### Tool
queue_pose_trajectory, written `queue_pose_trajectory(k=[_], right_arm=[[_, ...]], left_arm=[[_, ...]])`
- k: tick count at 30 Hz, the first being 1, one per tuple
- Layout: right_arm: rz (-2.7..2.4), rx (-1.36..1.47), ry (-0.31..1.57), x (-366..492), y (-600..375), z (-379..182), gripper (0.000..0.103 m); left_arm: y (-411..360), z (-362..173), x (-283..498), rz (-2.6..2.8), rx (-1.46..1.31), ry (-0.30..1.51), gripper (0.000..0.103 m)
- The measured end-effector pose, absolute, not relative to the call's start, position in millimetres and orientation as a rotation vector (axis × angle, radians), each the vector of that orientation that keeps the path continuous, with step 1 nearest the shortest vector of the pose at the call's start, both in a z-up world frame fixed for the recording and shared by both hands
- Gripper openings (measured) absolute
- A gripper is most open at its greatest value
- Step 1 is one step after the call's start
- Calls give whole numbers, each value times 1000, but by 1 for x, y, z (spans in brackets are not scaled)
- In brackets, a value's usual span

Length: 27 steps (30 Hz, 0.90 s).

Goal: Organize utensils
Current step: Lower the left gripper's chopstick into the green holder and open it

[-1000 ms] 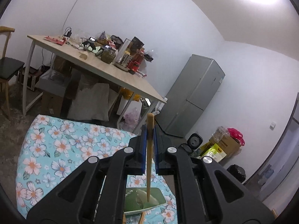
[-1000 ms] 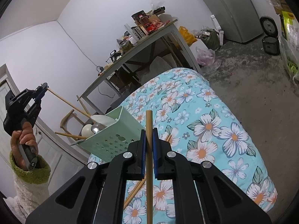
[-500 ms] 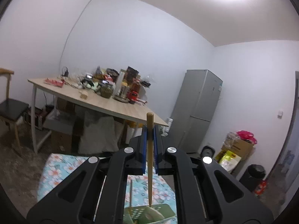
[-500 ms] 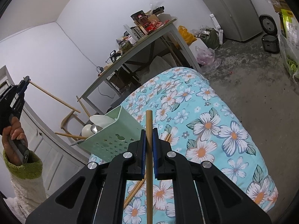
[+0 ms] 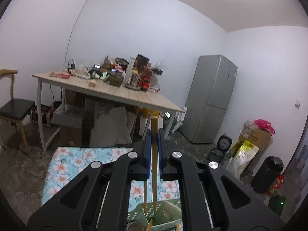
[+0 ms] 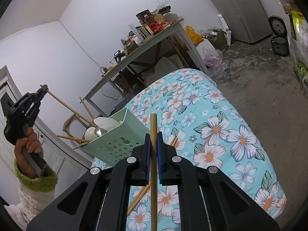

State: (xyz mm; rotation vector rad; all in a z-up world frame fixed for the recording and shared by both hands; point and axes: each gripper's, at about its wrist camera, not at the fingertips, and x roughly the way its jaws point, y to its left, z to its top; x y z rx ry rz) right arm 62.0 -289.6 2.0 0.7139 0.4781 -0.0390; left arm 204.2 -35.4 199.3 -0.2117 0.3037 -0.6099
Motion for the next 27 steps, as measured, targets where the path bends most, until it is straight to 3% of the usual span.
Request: queue_pose_trajectory(k=[7, 12, 19, 27], right_arm=[[-46, 703, 489, 62, -289, 1, 7], [-58, 678, 481, 57, -288, 9, 7], [-33, 597, 432, 58, -274, 41, 7], [104, 436, 283, 73, -242, 118, 7]], left_arm=[[-42, 166, 219, -698, -265, 436, 6], [-37, 158, 220, -732, -291, 461, 33], [-17, 161, 205, -740, -295, 419, 36], [24, 153, 172, -726, -290, 347, 45]])
